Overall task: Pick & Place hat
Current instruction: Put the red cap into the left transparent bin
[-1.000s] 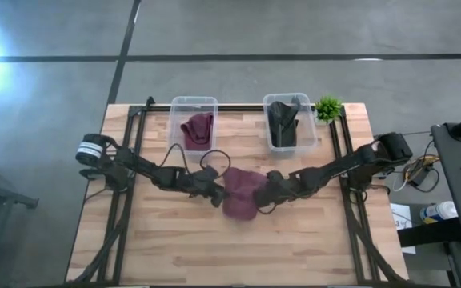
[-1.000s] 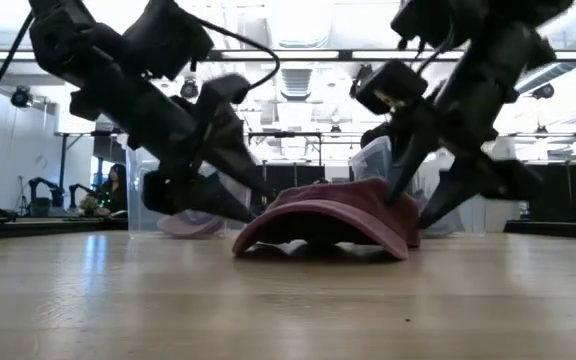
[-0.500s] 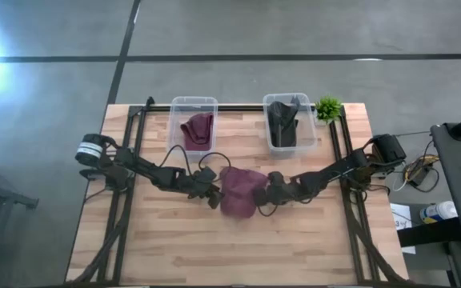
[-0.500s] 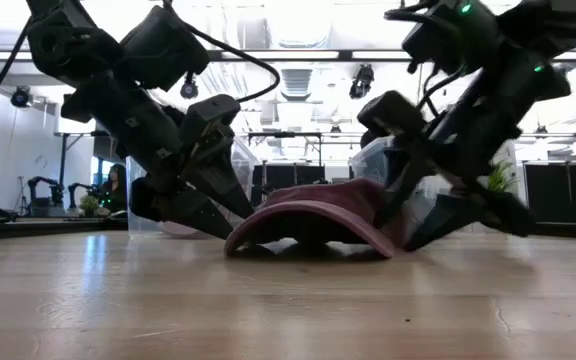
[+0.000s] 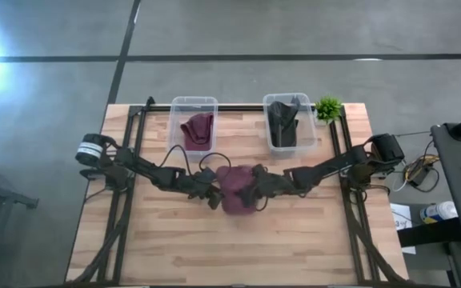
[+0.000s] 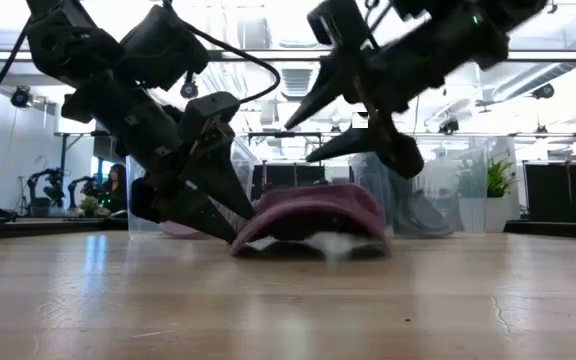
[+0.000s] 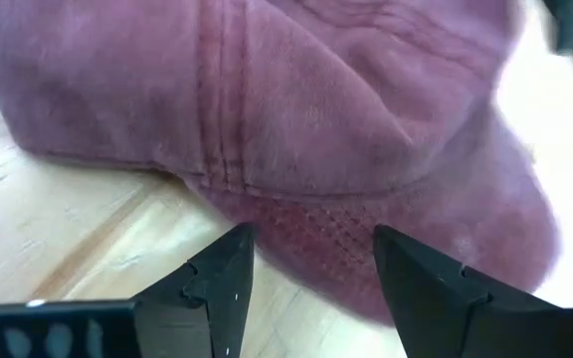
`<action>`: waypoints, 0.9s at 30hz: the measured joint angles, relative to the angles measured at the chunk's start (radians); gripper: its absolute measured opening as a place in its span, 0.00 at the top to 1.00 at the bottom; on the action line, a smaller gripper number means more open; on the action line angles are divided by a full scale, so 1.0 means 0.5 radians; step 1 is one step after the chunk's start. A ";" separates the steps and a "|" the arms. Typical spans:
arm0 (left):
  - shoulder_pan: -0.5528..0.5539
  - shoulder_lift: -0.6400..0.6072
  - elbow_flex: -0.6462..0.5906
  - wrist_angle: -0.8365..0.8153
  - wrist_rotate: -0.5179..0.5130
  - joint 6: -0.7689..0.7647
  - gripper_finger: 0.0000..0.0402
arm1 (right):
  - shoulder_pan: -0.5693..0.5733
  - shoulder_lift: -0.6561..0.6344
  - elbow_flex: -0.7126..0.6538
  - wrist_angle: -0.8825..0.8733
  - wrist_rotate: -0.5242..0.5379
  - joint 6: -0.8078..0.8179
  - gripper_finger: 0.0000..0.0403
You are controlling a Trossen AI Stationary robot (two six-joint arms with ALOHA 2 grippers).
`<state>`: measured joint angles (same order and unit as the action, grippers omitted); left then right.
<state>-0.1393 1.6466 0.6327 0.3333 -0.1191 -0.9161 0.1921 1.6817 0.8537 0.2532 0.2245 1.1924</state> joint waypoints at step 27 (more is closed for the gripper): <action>0.113 -0.389 0.098 -0.064 0.042 0.789 0.50 | 0.373 -0.013 0.667 -1.479 0.316 -1.135 0.54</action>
<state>-0.0829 1.4520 0.6819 0.3012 -0.0982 -0.5218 0.3786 1.6754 1.1873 -0.4865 0.3824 0.6249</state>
